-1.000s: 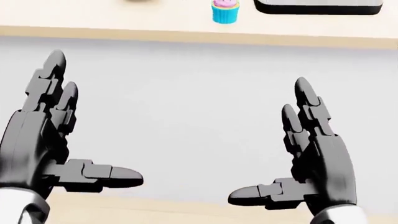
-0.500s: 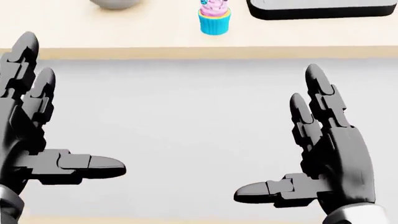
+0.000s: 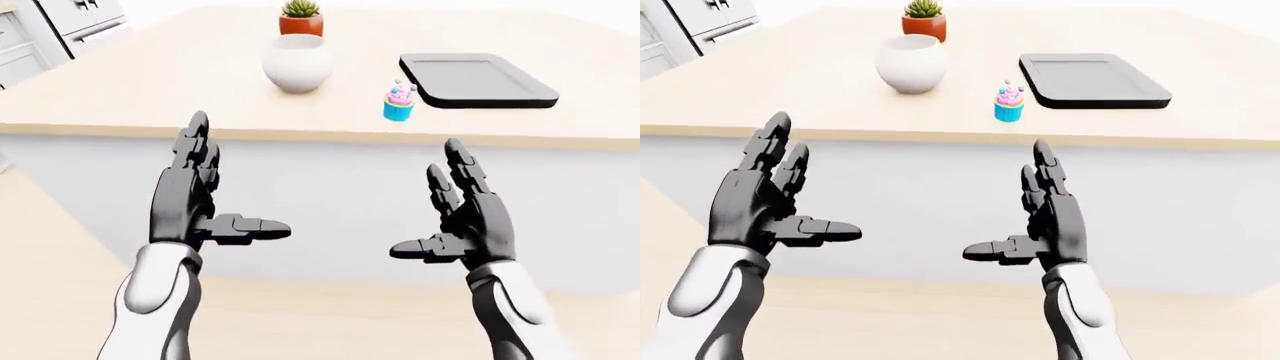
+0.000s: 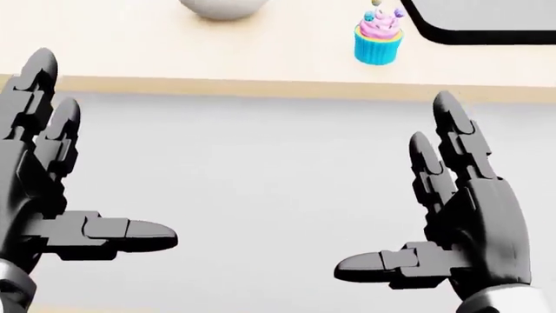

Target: Pick up the bowl with donut and place it on the tray. Pick up the cupcake and place it on the tray.

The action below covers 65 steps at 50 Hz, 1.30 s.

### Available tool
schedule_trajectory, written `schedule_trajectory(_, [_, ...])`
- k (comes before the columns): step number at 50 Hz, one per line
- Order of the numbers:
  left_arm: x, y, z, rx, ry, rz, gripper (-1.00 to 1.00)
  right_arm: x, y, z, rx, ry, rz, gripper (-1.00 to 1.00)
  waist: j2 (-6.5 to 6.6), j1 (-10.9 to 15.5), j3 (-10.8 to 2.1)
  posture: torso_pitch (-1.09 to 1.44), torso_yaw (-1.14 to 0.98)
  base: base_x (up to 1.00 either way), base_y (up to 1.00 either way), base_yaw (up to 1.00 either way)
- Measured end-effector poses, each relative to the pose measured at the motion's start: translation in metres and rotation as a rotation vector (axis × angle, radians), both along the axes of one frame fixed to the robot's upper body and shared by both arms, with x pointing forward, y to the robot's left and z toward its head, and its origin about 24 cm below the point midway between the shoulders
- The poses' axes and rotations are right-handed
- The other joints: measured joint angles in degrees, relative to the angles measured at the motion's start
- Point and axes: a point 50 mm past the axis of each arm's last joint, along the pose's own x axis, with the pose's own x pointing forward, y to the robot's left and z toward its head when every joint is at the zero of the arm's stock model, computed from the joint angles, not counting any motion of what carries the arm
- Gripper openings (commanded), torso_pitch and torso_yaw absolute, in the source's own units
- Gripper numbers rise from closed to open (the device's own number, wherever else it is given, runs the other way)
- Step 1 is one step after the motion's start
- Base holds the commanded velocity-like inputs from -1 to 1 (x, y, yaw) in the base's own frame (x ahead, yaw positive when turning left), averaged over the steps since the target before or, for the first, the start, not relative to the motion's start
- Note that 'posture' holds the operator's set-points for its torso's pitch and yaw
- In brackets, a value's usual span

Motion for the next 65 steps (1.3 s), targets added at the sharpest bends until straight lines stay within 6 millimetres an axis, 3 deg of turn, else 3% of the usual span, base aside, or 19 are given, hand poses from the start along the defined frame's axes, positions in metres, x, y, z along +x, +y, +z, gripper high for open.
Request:
schedule_trajectory(5, [-0.001, -0.004, 0.010, 0.007, -0.051, -0.021, 1.00, -0.004, -0.005, 0.011, -0.003, -0.066, -0.021, 1.00, -2.66, 0.6, -0.23, 0.00, 0.00, 0.38, 0.00, 0.00])
schedule_trajectory(13, [0.000, -0.004, 0.006, 0.004, -0.028, -0.019, 1.00, -0.004, -0.006, 0.008, 0.009, -0.043, -0.017, 1.00, -3.18, 1.2, 0.20, 0.00, 0.00, 0.42, 0.00, 0.00])
schedule_trajectory(18, [-0.002, -0.005, 0.009, 0.006, -0.040, -0.021, 1.00, -0.006, -0.012, 0.011, 0.017, -0.053, -0.040, 1.00, -3.73, 1.7, -0.45, 0.00, 0.00, 0.42, 0.00, 0.00])
schedule_trajectory(21, [-0.002, -0.006, 0.010, 0.007, -0.047, -0.023, 1.00, -0.007, -0.012, 0.012, 0.020, -0.063, -0.039, 1.00, -4.70, 2.1, -0.83, 0.00, 0.00, 0.42, 0.00, 0.00])
schedule_trajectory(24, [-0.003, -0.007, 0.013, 0.009, -0.062, -0.029, 1.00, -0.007, -0.014, 0.015, 0.020, -0.072, -0.040, 1.00, -6.90, 2.2, -0.96, 0.00, 0.00, 0.42, 0.00, 0.00])
schedule_trajectory(25, [-0.003, -0.009, 0.013, 0.003, -0.057, -0.040, 1.00, -0.008, -0.016, 0.014, 0.018, -0.069, -0.051, 1.00, -6.10, 1.6, -0.23, 0.00, 0.00, 0.42, 0.00, 0.00])
schedule_trajectory(26, [-0.003, -0.010, 0.011, 0.002, -0.043, -0.048, 1.00, -0.007, -0.019, 0.012, 0.021, -0.056, -0.061, 1.00, -6.22, 1.2, 0.48, 0.00, 0.00, 0.42, 0.00, 0.00])
schedule_trajectory(29, [-0.002, -0.010, 0.012, 0.002, -0.027, -0.059, 1.00, -0.007, -0.023, 0.011, 0.022, -0.034, -0.088, 1.00, -7.84, 0.5, 0.18, 0.00, 0.00, 0.42, 0.00, 0.00])
schedule_trajectory(38, [-0.009, -0.007, 0.032, 0.006, -0.108, -0.047, 1.00, -0.012, -0.019, 0.028, 0.012, -0.111, -0.069, 1.00, -4.22, 0.0, -1.09, 0.00, 0.00, 0.32, 0.07, 0.00])
schedule_trajectory(41, [-0.010, -0.006, 0.034, 0.006, -0.106, -0.044, 1.00, -0.011, -0.020, 0.027, 0.016, -0.102, -0.074, 1.00, -2.07, 0.5, -1.26, 0.00, 0.00, 0.21, 0.13, 0.00])
schedule_trajectory(43, [-0.009, -0.001, 0.031, 0.001, -0.075, -0.021, 1.00, -0.010, -0.017, 0.021, 0.031, -0.063, -0.059, 1.00, -3.02, 1.2, 0.17, 0.00, 0.00, 0.10, 0.14, 0.00])
schedule_trajectory(46, [-0.011, 0.002, 0.034, 0.001, -0.074, 0.003, 1.00, -0.013, -0.018, 0.023, 0.033, -0.067, -0.054, 1.00, -1.81, 1.5, -0.23, 0.00, 0.00, 0.00, 0.06, 0.00])
schedule_trajectory(53, [-0.016, 0.000, 0.041, 0.007, -0.120, -0.015, 1.00, -0.024, -0.025, 0.043, 0.041, -0.171, -0.082, 1.00, -4.43, 1.3, 0.41, 0.00, 0.00, 0.00, 0.00, 0.00])
schedule_trajectory(57, [-0.017, 0.002, 0.044, 0.003, -0.120, 0.000, 1.00, -0.027, -0.026, 0.048, 0.045, -0.189, -0.077, 1.00, -7.31, 1.7, -0.10, 0.00, 0.00, 0.00, 0.00, 0.00])
schedule_trajectory(61, [-0.013, -0.001, 0.038, -0.001, -0.073, -0.028, 1.00, -0.025, -0.033, 0.040, 0.055, -0.126, -0.113, 1.00, -4.84, 0.8, 0.15, 0.00, 0.00, 0.15, 0.00, 0.00])
schedule_trajectory(63, [-0.015, -0.003, 0.040, 0.001, -0.084, -0.041, 1.00, -0.027, -0.036, 0.041, 0.054, -0.121, -0.131, 1.00, -5.09, 0.1, 0.29, 0.00, 0.00, 0.27, 0.00, 0.00])
schedule_trajectory(65, [-0.018, -0.002, 0.045, 0.005, -0.118, -0.041, 1.00, -0.029, -0.036, 0.046, 0.051, -0.145, -0.134, 1.00, -5.42, 0.0, -0.36, 0.00, 0.00, 0.28, 0.00, 0.00])
